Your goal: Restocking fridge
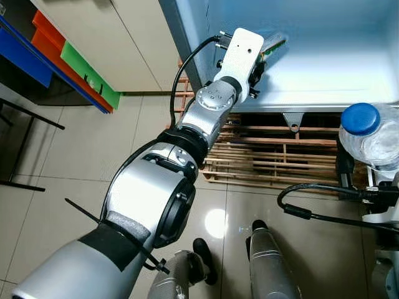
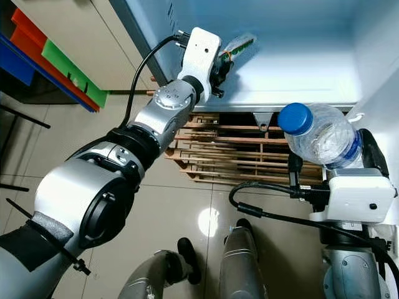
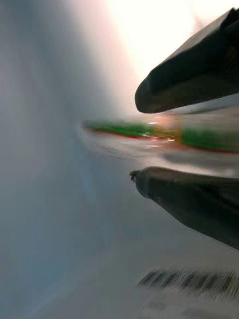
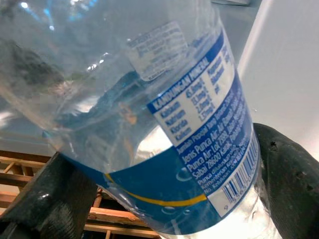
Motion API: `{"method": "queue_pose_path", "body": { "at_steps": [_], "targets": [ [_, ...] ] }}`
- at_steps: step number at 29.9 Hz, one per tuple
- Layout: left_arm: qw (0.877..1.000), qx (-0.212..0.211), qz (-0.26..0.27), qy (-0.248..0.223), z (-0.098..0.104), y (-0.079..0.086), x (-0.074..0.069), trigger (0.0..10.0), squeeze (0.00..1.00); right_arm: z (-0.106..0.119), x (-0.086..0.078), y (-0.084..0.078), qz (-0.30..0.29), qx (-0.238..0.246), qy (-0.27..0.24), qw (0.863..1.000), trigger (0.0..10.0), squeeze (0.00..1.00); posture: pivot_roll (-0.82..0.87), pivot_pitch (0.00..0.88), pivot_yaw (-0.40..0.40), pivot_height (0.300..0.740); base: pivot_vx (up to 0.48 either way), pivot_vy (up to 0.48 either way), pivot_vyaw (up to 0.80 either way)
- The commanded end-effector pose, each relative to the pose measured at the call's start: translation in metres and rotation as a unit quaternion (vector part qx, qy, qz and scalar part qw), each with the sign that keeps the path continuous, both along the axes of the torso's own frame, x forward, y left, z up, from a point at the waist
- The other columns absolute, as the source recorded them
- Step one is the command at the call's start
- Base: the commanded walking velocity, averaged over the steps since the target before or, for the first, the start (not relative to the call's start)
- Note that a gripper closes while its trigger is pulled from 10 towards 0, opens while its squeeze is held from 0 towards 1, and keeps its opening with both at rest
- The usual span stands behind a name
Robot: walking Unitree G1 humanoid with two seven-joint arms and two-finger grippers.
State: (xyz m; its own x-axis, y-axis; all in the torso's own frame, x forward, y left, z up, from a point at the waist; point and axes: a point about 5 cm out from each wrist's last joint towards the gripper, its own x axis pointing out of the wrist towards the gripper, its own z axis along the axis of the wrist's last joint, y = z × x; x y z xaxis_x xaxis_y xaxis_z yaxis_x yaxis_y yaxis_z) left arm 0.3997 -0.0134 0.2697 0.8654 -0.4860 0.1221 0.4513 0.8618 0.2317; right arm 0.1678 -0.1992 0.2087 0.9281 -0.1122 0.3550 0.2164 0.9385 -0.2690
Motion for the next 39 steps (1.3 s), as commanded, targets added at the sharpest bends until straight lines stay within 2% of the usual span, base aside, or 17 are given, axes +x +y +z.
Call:
{"method": "queue_pose_path", "body": {
  "at_steps": [1, 2, 5, 8, 12, 13, 14, 15, 17, 18, 22, 28, 29, 34, 35, 36, 39],
  "targets": [
    [0.998, 0.022, 0.025, -0.046, 0.017, 0.010, 0.004, 10.0, 1.00, -0.045, 0.002, -0.009, -0.026, 0.042, 0.132, 0.990, 10.0, 0.00, -0.44, 0.405, 0.282, 0.718, 0.000, 0.000, 0.00],
    [0.996, 0.039, 0.028, -0.070, 0.022, 0.009, 0.004, 10.0, 1.00, -0.044, 0.003, -0.011, -0.029, 0.039, 0.132, 0.990, 10.0, 0.00, -0.44, 0.402, 0.278, 0.718, 0.000, 0.000, 0.00],
    [0.993, 0.054, 0.029, -0.097, 0.031, 0.008, 0.003, 10.0, 1.00, -0.044, 0.004, -0.014, -0.036, 0.039, 0.130, 0.990, 10.0, 0.00, -0.44, 0.393, 0.273, 0.718, 0.000, 0.000, 0.00],
    [0.994, 0.045, 0.027, -0.099, 0.036, 0.009, 0.003, 10.0, 1.00, -0.044, 0.005, -0.018, -0.051, 0.045, 0.127, 0.990, 10.0, 0.00, -0.44, 0.385, 0.269, 0.718, 0.000, 0.000, 0.00],
    [0.997, -0.018, 0.012, -0.068, 0.038, 0.010, 0.004, 10.0, 1.00, -0.043, 0.006, -0.030, -0.092, 0.078, 0.117, 0.986, 10.0, 0.00, -0.44, 0.372, 0.262, 0.718, 0.000, 0.000, 0.00],
    [0.998, -0.035, 0.005, -0.059, 0.037, 0.010, 0.004, 10.0, 0.95, -0.043, 0.006, -0.033, -0.102, 0.082, 0.114, 0.985, 10.0, 0.00, -0.44, 0.370, 0.262, 0.718, 0.000, 0.000, 0.00],
    [0.997, -0.051, -0.001, -0.051, 0.036, 0.011, 0.004, 10.0, 0.85, -0.042, 0.007, -0.036, -0.111, 0.087, 0.112, 0.984, 10.0, 0.00, -0.44, 0.365, 0.261, 0.718, 0.000, 0.000, 0.00],
    [0.997, -0.051, -0.001, -0.051, 0.036, 0.011, 0.004, 10.0, 0.85, -0.042, 0.007, -0.036, -0.111, 0.087, 0.112, 0.984, 10.0, 0.00, -0.44, 0.365, 0.261, 0.718, 0.000, 0.000, 0.00],
    [0.994, -0.103, -0.023, -0.018, 0.028, 0.014, 0.004, 10.0, 0.68, -0.043, 0.007, -0.050, -0.149, 0.113, 0.106, 0.977, 10.0, 0.00, -0.43, 0.346, 0.254, 0.718, 0.000, 0.000, 0.00],
    [0.994, -0.103, -0.023, -0.018, 0.028, 0.014, 0.004, 10.0, 0.68, -0.043, 0.007, -0.050, -0.149, 0.113, 0.106, 0.977, 10.0, 0.00, -0.43, 0.346, 0.254, 0.718, 0.000, 0.000, 0.00],
    [0.987, -0.154, -0.042, 0.013, 0.016, 0.023, 0.006, 10.0, 0.69, -0.047, 0.007, -0.063, -0.192, 0.143, 0.106, 0.965, 10.0, 0.00, -0.41, 0.325, 0.249, 0.718, 0.000, 0.000, 0.00],
    [0.985, -0.161, -0.061, 0.018, -0.001, 0.035, 0.005, 10.0, 0.69, -0.049, 0.011, -0.079, -0.249, 0.160, 0.106, 0.949, 10.0, 0.00, -0.39, 0.293, 0.237, 0.718, 0.000, 0.000, 0.00],
    [0.984, -0.162, -0.071, 0.022, -0.009, 0.037, 0.004, 10.0, 0.69, -0.049, 0.014, -0.080, -0.257, 0.157, 0.111, 0.947, 10.0, 0.00, -0.38, 0.283, 0.234, 0.718, 0.000, 0.000, 0.00],
    [0.982, -0.167, -0.086, 0.036, -0.023, 0.040, 0.001, 10.0, 0.69, -0.049, 0.018, -0.080, -0.269, 0.151, 0.105, 0.946, 10.0, 0.00, -0.38, 0.265, 0.234, 0.718, 0.000, 0.000, 0.00],
    [0.981, -0.166, -0.092, 0.038, -0.029, 0.041, -0.001, 10.0, 0.69, -0.044, 0.018, -0.079, -0.277, 0.144, 0.088, 0.946, 10.0, 0.00, -0.37, 0.257, 0.233, 0.718, 0.000, 0.000, 0.00],
    [0.980, -0.168, -0.094, 0.040, -0.031, 0.041, -0.002, 10.0, 0.69, -0.040, 0.017, -0.078, -0.283, 0.137, 0.076, 0.946, 10.0, 0.94, -0.37, 0.251, 0.231, 0.718, 0.000, 0.000, 0.00],
    [0.979, -0.172, -0.102, 0.045, -0.037, 0.042, -0.005, 10.0, 0.69, -0.033, 0.013, -0.076, -0.304, 0.118, 0.050, 0.944, 10.0, 1.00, -0.37, 0.240, 0.229, 0.718, 0.000, 0.000, 0.00]
  ]
}}
